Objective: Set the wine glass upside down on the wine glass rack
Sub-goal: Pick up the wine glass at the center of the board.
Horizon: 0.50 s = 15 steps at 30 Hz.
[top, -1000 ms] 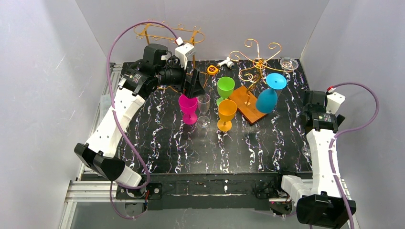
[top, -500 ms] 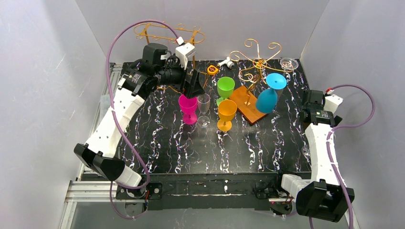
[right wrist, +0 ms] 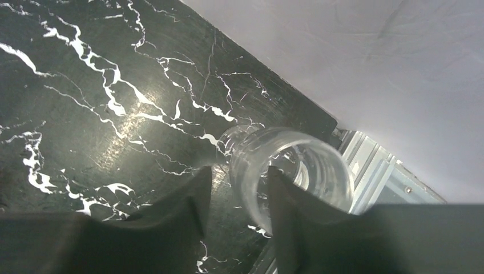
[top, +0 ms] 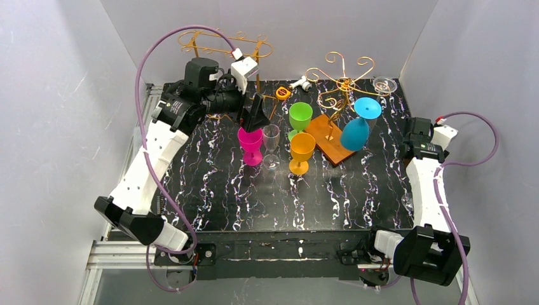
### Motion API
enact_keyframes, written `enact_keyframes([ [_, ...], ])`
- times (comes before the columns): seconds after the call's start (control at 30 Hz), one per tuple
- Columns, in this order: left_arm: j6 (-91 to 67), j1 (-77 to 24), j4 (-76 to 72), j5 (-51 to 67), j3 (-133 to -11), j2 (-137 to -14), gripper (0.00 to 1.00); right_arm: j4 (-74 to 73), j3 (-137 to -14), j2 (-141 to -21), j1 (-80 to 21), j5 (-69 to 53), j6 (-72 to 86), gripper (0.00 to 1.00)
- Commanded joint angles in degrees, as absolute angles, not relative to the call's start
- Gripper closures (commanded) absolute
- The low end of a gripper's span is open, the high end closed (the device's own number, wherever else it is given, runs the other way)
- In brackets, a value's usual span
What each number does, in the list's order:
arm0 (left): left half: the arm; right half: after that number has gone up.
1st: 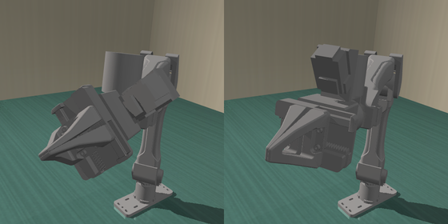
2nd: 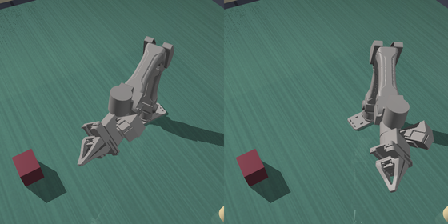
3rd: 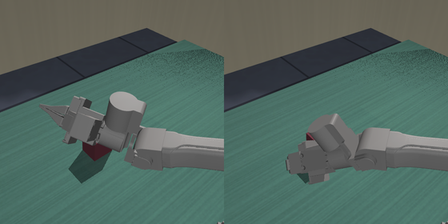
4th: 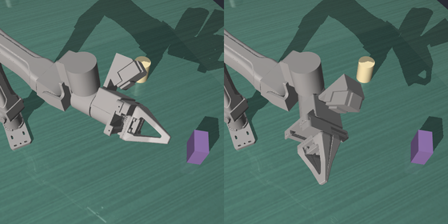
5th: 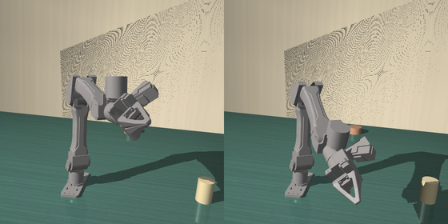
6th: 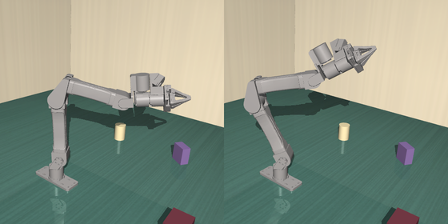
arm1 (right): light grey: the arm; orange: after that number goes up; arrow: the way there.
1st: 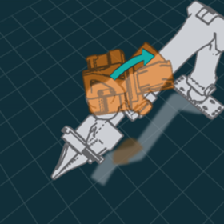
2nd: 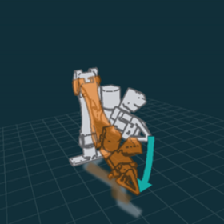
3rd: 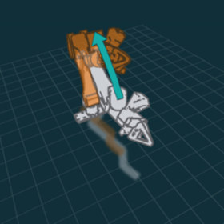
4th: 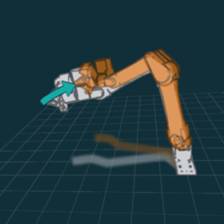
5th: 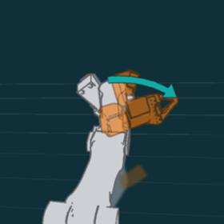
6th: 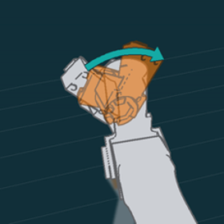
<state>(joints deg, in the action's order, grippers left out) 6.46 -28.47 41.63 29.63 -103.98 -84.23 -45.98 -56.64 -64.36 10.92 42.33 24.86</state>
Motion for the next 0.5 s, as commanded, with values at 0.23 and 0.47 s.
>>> enact_keyframes([
  [0.23, 9.20, -28.65, 40.78, 30.63, -102.70, -78.72, 0.01, -45.78, -54.87, -64.34, 11.60, 37.05, 26.17, 0.99],
  [0.47, 7.45, -28.60, 43.32, 32.10, -102.96, -77.75, 0.01, -48.82, -57.41, -60.41, 10.54, 29.13, 27.90, 0.99],
])
